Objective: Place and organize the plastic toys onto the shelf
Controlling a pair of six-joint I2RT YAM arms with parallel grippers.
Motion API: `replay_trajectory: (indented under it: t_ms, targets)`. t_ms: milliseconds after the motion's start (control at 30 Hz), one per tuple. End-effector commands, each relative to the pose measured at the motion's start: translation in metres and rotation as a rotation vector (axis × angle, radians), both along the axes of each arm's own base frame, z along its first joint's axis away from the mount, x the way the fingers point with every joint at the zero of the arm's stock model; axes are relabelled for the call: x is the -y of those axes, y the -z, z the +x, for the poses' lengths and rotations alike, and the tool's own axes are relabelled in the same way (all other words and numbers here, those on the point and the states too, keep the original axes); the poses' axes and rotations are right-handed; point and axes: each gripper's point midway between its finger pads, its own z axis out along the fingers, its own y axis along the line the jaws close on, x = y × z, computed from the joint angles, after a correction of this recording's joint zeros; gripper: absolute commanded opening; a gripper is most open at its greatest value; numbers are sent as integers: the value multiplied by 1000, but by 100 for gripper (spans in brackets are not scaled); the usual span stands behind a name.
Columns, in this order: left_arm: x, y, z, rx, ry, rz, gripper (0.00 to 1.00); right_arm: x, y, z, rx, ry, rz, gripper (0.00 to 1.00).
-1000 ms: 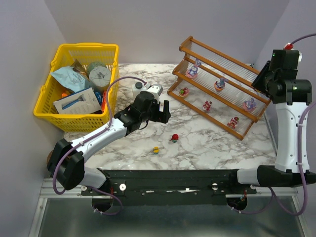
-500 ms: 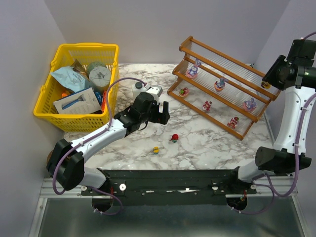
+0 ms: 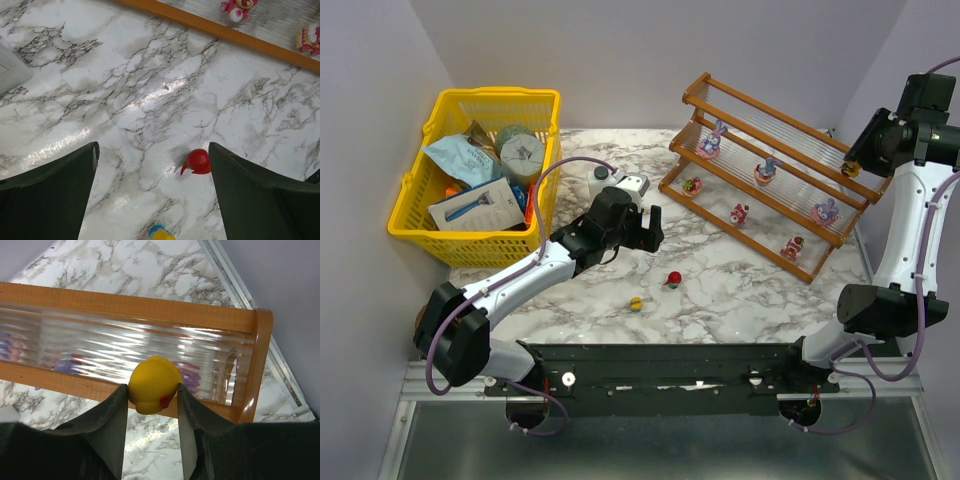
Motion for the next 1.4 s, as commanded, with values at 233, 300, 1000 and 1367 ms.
replay_trajectory:
  t_ms: [233,300,1000,1367]
  targets:
    - [-2,-2,0,15,11,5,99,5,10,-3,-64,1,-5,24]
    - [-3,-1,0,14,9,7,99,6,11,-4,-68,3,-6,26]
    - [-5,-3,1,20,-7,6,99,6,-13,-4,11,16,-26,70]
    - [-6,-4,2,23,-16,10,99,-39,-72,-23,245,-181,-10,78]
